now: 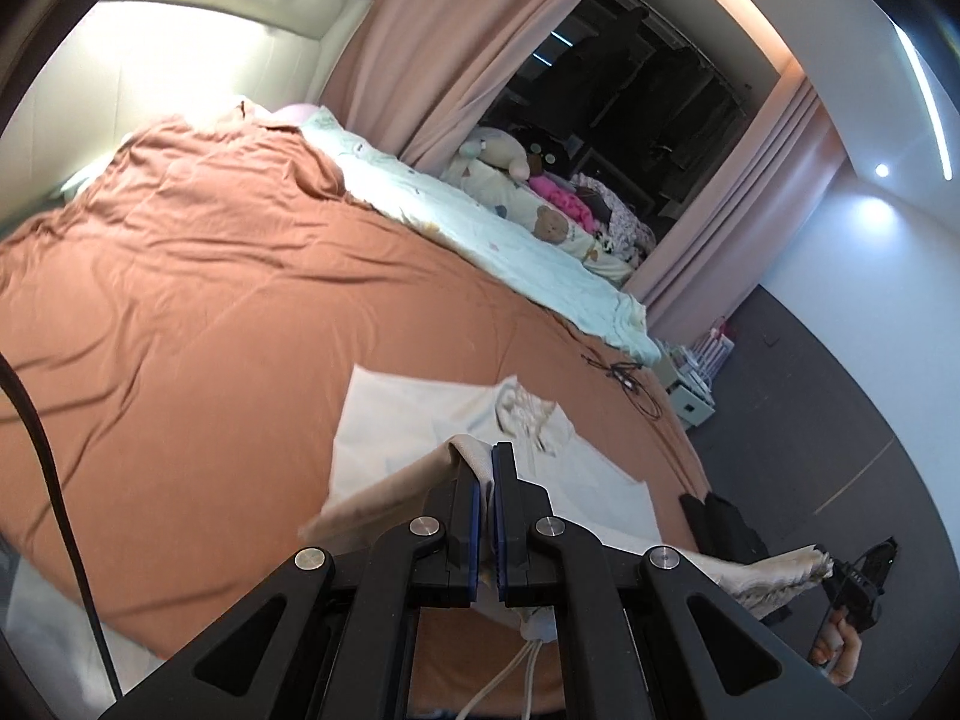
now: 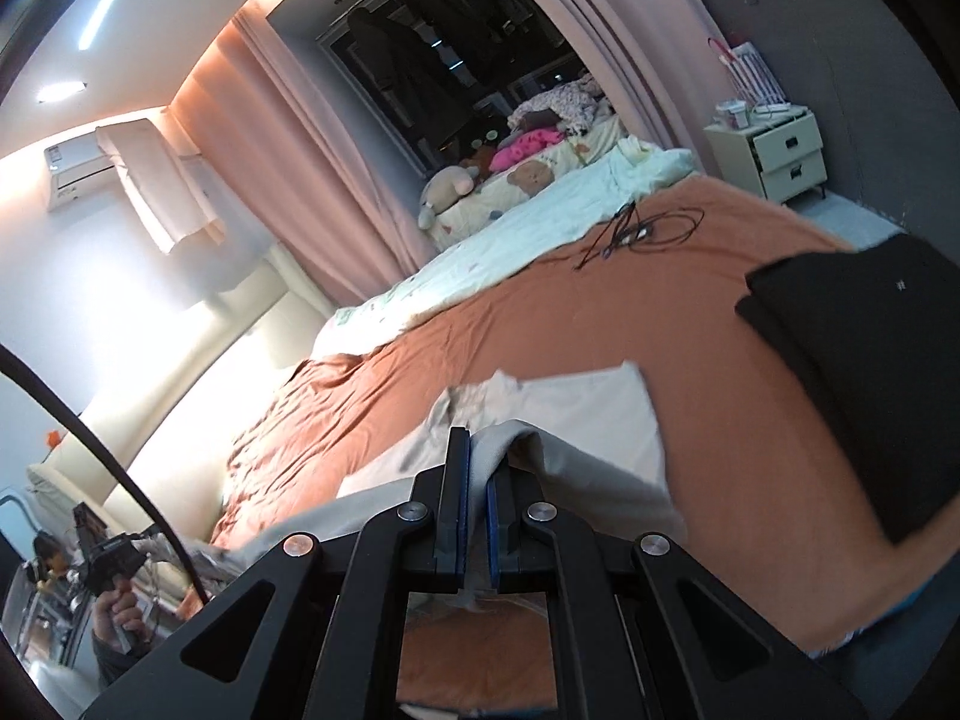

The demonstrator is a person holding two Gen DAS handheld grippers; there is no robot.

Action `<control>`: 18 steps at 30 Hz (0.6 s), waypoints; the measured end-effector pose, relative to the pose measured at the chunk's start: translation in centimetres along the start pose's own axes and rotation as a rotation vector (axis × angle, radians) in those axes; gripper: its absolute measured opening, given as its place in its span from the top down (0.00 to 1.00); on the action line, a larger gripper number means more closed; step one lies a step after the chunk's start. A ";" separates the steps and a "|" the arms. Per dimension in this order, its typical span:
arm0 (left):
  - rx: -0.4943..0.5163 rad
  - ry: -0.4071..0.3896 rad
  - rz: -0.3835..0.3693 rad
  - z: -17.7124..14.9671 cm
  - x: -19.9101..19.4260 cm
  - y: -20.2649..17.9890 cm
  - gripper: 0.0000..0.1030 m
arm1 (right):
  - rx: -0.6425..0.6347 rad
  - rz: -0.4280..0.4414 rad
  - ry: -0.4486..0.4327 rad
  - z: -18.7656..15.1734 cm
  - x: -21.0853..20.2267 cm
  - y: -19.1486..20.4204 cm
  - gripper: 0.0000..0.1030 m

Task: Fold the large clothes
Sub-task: 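Grasp the jacket hem with both tools and fold it up toward the collar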

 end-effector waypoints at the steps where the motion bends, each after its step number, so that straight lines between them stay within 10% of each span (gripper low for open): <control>1: 0.001 0.000 0.004 0.4 0.6 -0.2 0.97 | 0.000 -0.005 0.001 0.2 0.7 -0.2 0.99; 18: -0.026 0.049 0.135 5.6 14.1 3.8 0.97 | -0.007 -0.129 0.063 4.3 14.2 1.1 0.99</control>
Point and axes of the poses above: each gripper's, at about its wrist camera, not at the fingertips, and x roughly the way its jaws point, y to its left, z to its top, the point moved 8 cm from there along x, roughly the way its jaws point, and after that the axes turned 5 degrees about -z, right-handed, at the moved point
